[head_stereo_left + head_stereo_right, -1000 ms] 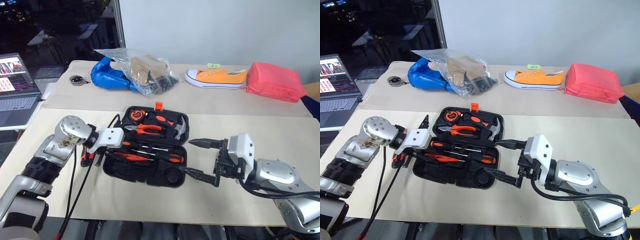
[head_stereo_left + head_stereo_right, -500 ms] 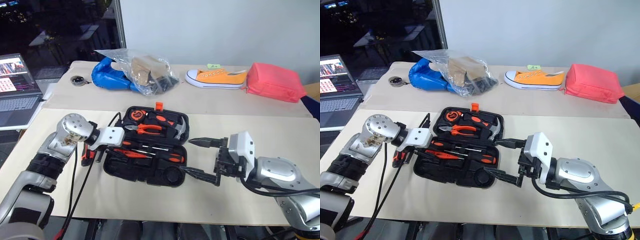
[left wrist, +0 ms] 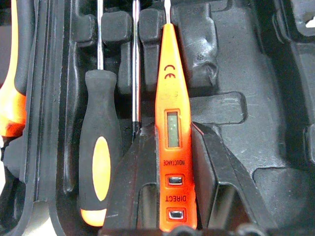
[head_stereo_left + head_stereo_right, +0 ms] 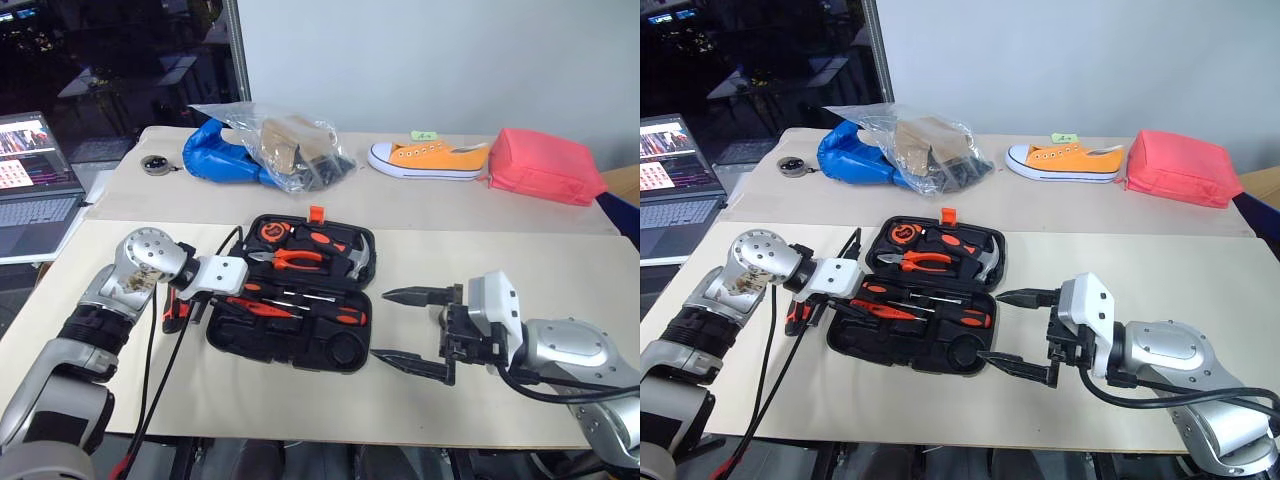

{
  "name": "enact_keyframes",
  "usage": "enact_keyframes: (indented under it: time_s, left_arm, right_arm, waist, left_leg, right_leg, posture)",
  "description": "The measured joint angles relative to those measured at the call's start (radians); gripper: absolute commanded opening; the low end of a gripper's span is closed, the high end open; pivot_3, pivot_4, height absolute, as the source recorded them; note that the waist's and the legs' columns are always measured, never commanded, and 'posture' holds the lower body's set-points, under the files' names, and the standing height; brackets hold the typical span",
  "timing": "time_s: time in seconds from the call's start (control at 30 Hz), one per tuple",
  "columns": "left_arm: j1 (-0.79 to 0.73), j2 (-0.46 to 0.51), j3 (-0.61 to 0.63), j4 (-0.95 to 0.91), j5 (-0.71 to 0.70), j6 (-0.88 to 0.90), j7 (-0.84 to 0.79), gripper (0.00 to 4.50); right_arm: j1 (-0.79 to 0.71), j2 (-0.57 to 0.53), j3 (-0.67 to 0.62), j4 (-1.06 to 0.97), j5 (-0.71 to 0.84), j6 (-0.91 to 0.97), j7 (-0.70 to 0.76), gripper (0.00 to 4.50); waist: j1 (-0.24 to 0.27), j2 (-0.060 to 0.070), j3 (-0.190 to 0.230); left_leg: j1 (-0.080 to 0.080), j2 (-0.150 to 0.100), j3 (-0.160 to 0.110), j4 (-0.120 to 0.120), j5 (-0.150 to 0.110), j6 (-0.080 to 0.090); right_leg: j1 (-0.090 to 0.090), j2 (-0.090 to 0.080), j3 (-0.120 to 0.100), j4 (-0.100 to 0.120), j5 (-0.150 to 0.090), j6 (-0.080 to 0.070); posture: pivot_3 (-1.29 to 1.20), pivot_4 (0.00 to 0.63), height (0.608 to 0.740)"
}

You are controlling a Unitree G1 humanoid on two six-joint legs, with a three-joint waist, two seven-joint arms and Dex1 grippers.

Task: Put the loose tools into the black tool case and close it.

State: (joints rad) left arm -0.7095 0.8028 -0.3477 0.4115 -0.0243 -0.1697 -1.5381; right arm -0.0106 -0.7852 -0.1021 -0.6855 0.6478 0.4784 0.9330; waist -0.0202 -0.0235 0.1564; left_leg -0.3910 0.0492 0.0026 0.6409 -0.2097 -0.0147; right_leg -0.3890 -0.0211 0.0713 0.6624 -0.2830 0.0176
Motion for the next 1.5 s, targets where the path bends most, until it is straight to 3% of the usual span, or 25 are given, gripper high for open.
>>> enact_keyframes:
  time_s: [0.07, 0.13, 0.23, 0.37, 0.43, 0.47, 0.57, 0.67, 0.9, 1.27, 1.43, 1.5]
  left_arm:
    - [0.002, 0.0, 0.002, -0.006, -0.001, 0.015, -0.002, 1.45]
    - [0.003, 0.0, 0.008, -0.006, -0.008, 0.027, -0.007, 1.94]
    - [0.007, -0.003, 0.029, -0.013, -0.053, 0.076, -0.026, 3.07]
    - [0.047, 0.002, 0.126, -0.081, -0.178, 0.209, -0.044, 3.07]
    - [0.068, 0.022, 0.18, -0.112, -0.24, 0.293, -0.041, 2.51]
    - [0.097, 0.029, 0.235, -0.153, -0.283, 0.358, -0.013, 2.49]
    - [0.219, -0.01, 0.341, -0.298, -0.352, 0.481, 0.136, 1.23]
    - [0.372, -0.099, 0.372, -0.44, -0.37, 0.551, 0.309, 0.06]
    - [0.571, -0.21, 0.385, -0.571, -0.293, 0.582, 0.629, 0.02]
    - [0.628, -0.207, 0.331, -0.567, -0.233, 0.495, 0.697, 0.02]
    - [0.626, -0.294, 0.37, -0.537, -0.263, 0.439, 0.749, 0.02]
    - [0.64, -0.299, 0.425, -0.563, -0.312, 0.481, 0.778, 0.52]
  right_arm:
    - [0.001, 0.0, -0.003, 0.003, -0.001, -0.005, 0.003, 4.5]
    - [0.0, 0.0, -0.003, 0.007, -0.004, -0.01, 0.005, 4.5]
    - [0.0, 0.0, -0.003, 0.009, -0.007, -0.013, 0.006, 4.5]
    - [0.0, 0.0, -0.003, 0.011, -0.01, -0.017, 0.01, 4.5]
    - [-0.001, 0.0, -0.003, 0.016, -0.017, -0.022, 0.012, 4.5]
    - [-0.003, 0.001, -0.001, 0.025, -0.02, -0.026, 0.012, 4.5]
    - [-0.012, 0.013, 0.012, 0.033, -0.032, -0.035, 0.009, 4.5]
    - [-0.021, 0.023, 0.024, 0.041, -0.04, -0.037, 0.006, 4.5]
    - [-0.053, 0.028, 0.048, 0.052, -0.047, -0.037, 0.006, 4.5]
    - [-0.077, 0.026, 0.049, 0.054, -0.045, -0.033, 0.003, 4.5]
    - [-0.085, 0.026, 0.049, 0.054, -0.044, -0.032, -0.001, 4.5]
    - [-0.085, 0.026, 0.049, 0.054, -0.044, -0.032, -0.001, 4.5]
  waist:
    - [0.0, 0.0, 0.0]
    - [-0.002, 0.0, 0.0]
    - [-0.002, 0.0, 0.0]
    - [-0.006, 0.0, 0.0]
    - [-0.01, 0.0, 0.0]
    - [-0.011, 0.0, 0.0]
    - [-0.014, 0.0, 0.0]
    - [-0.015, -0.001, 0.0]
    - [-0.017, -0.001, 0.001]
    - [-0.016, 0.009, -0.007]
    - [-0.01, 0.009, -0.008]
    - [-0.015, 0.005, -0.006]
  left_leg:
    - [0.0, 0.0, 0.0, 0.0, 0.0, 0.0]
    - [0.0, 0.0, 0.0, 0.0, 0.0, 0.0]
    - [-0.001, 0.0, 0.0, 0.0, 0.0, 0.0]
    - [-0.002, 0.0, 0.0, 0.0, 0.0, 0.0]
    - [-0.002, 0.0, 0.0, 0.0, 0.0, 0.0]
    - [-0.002, 0.0, 0.0, 0.0, 0.0, 0.0]
    - [-0.001, 0.0, 0.0, 0.0, 0.0, 0.0]
    - [-0.002, 0.0, 0.0, 0.0, 0.0, 0.0]
    - [0.001, 0.0, -0.001, 0.0, 0.0, 0.0]
    - [0.004, -0.001, 0.001, 0.0, 0.0, 0.0]
    - [0.004, -0.001, 0.0, 0.0, 0.0, 0.0]
    - [0.003, 0.0, 0.0, 0.0, 0.0, 0.0]
  right_leg:
    - [0.0, 0.0, 0.0, 0.0, 0.0, 0.0]
    - [0.0, 0.0, 0.0, 0.0, 0.0, 0.0]
    - [-0.001, 0.0, 0.0, 0.0, 0.0, 0.0]
    - [-0.002, 0.0, 0.0, 0.0, 0.0, 0.0]
    - [-0.002, 0.0, -0.001, 0.0, 0.0, 0.0]
    - [-0.002, 0.0, -0.001, 0.0, 0.0, 0.0]
    - [-0.001, -0.002, 0.0, -0.001, 0.0, 0.0]
    - [0.0, -0.003, 0.0, -0.001, 0.0, 0.001]
    - [0.001, -0.002, 0.0, 0.0, 0.0, 0.001]
    - [0.003, -0.002, 0.002, 0.0, 0.0, 0.001]
    - [0.003, -0.002, 0.002, 0.0, 0.0, 0.001]
    - [0.001, 0.0, 0.002, 0.0, 0.001, 0.0]
  posture:
    - [0.0, 0.15, 0.74]
    - [0.0, 0.15, 0.74]
    - [0.0, 0.15, 0.74]
    - [0.0, 0.15, 0.74]
    - [0.0, 0.15, 0.74]
    - [0.0, 0.15, 0.74]
    - [0.0, 0.15, 0.74]
    - [0.0, 0.15, 0.74]
    - [0.0, 0.15, 0.74]
    - [0.0, 0.15, 0.74]
    - [0.0, 0.15, 0.74]
    - [0.0, 0.15, 0.74]
